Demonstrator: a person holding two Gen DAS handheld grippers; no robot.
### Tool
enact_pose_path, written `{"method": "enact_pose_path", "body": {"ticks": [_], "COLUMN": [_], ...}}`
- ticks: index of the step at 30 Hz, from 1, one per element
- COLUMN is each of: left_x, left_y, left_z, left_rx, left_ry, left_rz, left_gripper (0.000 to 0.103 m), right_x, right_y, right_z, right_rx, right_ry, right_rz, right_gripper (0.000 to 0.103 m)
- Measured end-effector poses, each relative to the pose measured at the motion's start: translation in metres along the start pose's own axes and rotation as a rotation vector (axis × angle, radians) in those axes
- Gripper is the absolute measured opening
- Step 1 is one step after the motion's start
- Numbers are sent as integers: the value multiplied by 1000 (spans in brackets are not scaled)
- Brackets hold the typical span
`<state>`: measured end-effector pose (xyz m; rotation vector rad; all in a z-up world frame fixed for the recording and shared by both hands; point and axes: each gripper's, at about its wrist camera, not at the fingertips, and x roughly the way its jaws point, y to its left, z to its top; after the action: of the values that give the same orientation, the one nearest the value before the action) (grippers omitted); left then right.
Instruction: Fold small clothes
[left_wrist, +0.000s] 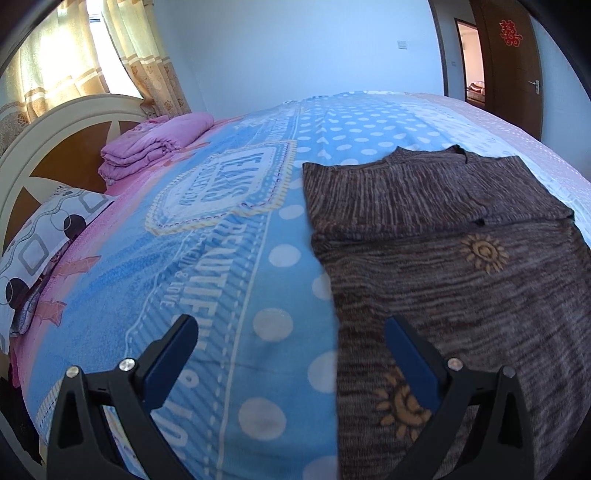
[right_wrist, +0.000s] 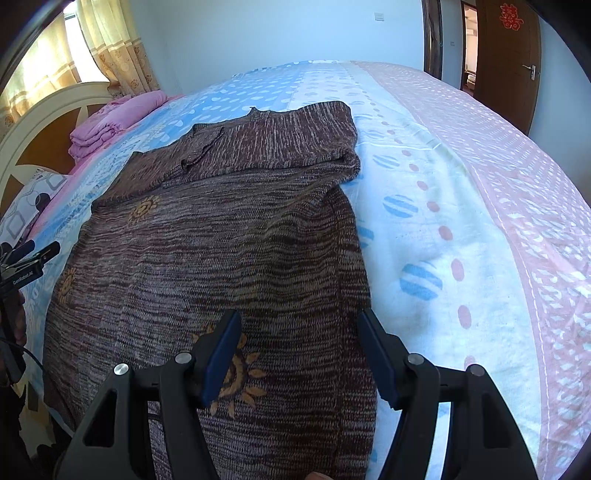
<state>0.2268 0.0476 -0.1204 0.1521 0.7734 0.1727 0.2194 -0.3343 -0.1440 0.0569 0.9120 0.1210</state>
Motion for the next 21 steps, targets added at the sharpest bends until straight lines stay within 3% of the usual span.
{"method": "enact_pose_path", "body": {"ticks": [21], "left_x": [-40], "left_y": [-11], "left_z": [-53], "left_rx": [36], "left_ry": [63], "left_rz": [-85], "left_gripper": [103], "right_x": [-19], "right_y": [5], "right_z": [-35], "right_rx": [-19], "right_ry": [18], "right_rz": [-14], "right_gripper": [66]}}
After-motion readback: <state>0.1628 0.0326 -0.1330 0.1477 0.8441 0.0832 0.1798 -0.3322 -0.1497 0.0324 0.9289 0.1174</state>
